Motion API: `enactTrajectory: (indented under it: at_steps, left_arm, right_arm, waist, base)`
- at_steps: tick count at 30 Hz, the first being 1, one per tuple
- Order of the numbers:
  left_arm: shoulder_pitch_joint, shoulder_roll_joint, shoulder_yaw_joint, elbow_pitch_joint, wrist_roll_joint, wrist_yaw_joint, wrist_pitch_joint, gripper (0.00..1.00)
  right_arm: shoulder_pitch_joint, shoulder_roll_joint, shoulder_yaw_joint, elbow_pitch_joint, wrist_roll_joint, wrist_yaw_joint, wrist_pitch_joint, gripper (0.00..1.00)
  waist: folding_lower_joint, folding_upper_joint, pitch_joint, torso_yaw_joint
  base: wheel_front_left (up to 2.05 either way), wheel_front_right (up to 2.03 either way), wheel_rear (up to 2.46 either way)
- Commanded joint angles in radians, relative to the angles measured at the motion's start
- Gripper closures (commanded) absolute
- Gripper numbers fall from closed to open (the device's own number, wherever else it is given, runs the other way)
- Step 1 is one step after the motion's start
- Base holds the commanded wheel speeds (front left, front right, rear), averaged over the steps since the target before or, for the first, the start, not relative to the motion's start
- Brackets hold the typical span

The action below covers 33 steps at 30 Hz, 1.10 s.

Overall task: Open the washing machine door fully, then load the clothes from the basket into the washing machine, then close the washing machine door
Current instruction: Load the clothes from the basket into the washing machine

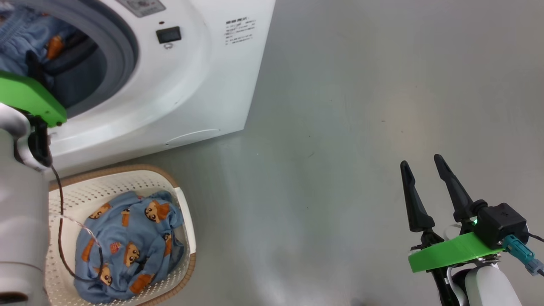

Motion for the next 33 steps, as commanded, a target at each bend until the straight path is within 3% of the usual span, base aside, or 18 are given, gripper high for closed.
enactTrajectory:
  at_steps: [1,4,6,7,9,11,21,23,33]
  left_arm:
    - [-0.023,0.049,0.007,-0.005,0.011,0.004,-0.014,0.0]
    - [-0.046,0.051,-0.007,0.038,0.022,0.002,-0.034,0.0]
    - [-0.057,0.051,-0.014,0.065,0.024,-0.002,-0.043,0.13]
    - [-0.063,0.053,-0.017,0.077,0.026,-0.002,-0.051,0.3]
    - [-0.074,0.055,-0.023,0.098,0.03,-0.003,-0.068,0.78]
    - [-0.084,0.058,-0.026,0.116,0.031,-0.004,-0.088,1.0]
    - [-0.134,0.073,-0.037,0.174,0.031,-0.005,-0.189,1.0]
    - [-0.148,0.077,-0.037,0.171,0.027,-0.023,-0.217,1.0]
    - [-0.256,0.17,-0.028,0.136,0.039,-0.014,-0.276,1.0]
  right_arm:
    - [0.021,-0.008,0.018,-0.025,-0.015,0.002,-0.005,0.0]
    - [0.023,-0.008,0.016,-0.027,-0.016,0.002,-0.005,0.0]
    - [0.023,-0.008,0.016,-0.029,-0.016,0.002,-0.005,0.0]
    - [0.022,-0.008,0.016,-0.029,-0.015,0.002,-0.005,0.0]
    - [0.022,-0.008,0.018,-0.029,-0.016,0.002,-0.005,0.0]
    - [0.021,-0.008,0.019,-0.029,-0.016,0.002,-0.005,0.0]
    - [0.021,-0.008,0.031,-0.025,-0.012,0.002,-0.005,0.0]
    - [0.022,-0.008,0.038,-0.026,-0.011,0.002,-0.005,0.0]
    - [0.035,-0.008,0.081,-0.033,0.012,0.002,-0.005,0.0]
  waist:
    - [0.0,0.0,0.006,-0.005]
    - [0.0,0.0,0.013,-0.009]
    - [0.0,0.0,0.017,-0.011]
    - [0.0,0.0,0.018,-0.012]
    - [0.0,0.0,0.02,-0.013]
    - [0.0,0.0,0.021,-0.013]
    - [0.0,0.0,0.019,-0.011]
    - [0.0,0.0,0.021,-0.016]
    - [0.0,0.0,0.076,-0.086]
  base:
    - [0.0,0.0,0.0]
    - [0.0,0.0,0.0]
    - [0.0,0.0,0.0]
    - [0.0,0.0,0.0]
    - [0.0,0.0,0.0]
    - [0.0,0.0,0.0]
    - [0.0,0.0,0.0]
    - [0.0,0.0,0.0]
    - [0.0,0.0,0.0]
